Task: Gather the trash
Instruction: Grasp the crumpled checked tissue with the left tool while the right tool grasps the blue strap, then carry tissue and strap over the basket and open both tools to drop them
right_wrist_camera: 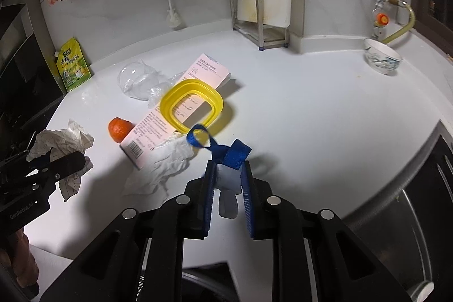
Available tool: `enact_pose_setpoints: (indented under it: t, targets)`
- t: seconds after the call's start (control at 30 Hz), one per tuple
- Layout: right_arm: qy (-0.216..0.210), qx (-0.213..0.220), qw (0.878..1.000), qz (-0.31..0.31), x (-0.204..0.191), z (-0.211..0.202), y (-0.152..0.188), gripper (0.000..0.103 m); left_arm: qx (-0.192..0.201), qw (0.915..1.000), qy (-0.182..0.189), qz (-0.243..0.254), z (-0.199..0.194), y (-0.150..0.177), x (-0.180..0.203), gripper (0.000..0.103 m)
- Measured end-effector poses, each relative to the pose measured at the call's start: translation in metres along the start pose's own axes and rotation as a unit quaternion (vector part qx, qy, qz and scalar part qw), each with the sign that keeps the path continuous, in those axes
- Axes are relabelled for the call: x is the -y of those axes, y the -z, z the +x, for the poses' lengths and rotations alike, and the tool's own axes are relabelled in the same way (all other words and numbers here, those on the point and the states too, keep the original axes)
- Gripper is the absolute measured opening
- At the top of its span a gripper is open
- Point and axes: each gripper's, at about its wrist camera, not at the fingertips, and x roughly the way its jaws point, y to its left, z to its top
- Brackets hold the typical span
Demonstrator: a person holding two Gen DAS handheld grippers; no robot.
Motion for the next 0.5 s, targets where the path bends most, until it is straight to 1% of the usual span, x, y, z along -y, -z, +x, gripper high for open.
enact_pose_setpoints:
  t: [0.2, 0.5]
  targets:
    - [0.014, 0.007, 1.0, 0.006, -0.01, -0.022, 0.008, 0.018, 0.002, 0.9999, 0.007, 0.012, -0.017, 0.004, 0.0, 0.04]
    - [0.023, 0.015, 0.999, 0.025, -0.019, -0.057, 0.02, 0.018, 0.001, 0.9991, 0.028, 0.031, -0.04, 0.013, 0.006, 0.04]
